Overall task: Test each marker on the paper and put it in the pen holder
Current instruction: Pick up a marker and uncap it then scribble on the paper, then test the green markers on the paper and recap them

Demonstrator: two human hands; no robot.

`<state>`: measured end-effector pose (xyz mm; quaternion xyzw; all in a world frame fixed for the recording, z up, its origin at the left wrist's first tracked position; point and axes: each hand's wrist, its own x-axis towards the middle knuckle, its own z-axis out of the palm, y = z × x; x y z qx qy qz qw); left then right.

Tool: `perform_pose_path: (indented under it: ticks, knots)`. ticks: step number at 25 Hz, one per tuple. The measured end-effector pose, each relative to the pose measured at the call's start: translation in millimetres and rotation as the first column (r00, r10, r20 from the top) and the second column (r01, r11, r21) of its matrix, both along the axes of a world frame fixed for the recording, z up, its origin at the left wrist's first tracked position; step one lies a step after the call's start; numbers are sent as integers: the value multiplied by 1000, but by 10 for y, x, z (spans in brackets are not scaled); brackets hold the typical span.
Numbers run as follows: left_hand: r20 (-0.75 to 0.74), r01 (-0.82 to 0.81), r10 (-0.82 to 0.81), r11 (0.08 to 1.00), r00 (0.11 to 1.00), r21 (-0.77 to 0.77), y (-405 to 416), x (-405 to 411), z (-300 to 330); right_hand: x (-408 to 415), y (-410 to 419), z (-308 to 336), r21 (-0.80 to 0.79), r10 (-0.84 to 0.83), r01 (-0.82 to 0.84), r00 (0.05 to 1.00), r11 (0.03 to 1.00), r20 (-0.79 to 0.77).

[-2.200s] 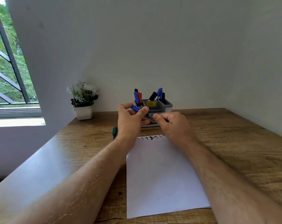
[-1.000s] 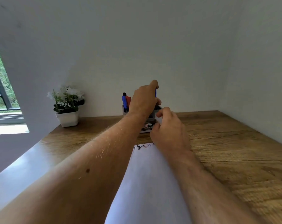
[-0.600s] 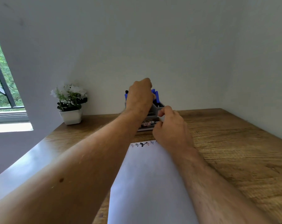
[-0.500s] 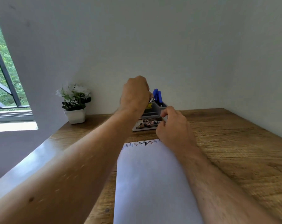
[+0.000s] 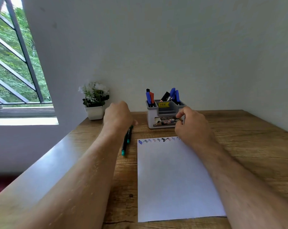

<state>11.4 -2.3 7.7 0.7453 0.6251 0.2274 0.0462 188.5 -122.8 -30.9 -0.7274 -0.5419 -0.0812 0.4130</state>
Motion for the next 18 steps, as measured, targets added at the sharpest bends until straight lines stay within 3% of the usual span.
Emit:
perform_pose_path:
  ticks: [18]
  knots:
    - [-55,22,-24,999,998,-33,-67,76,-250,2,33,0,-48,31,-30,999,998,10]
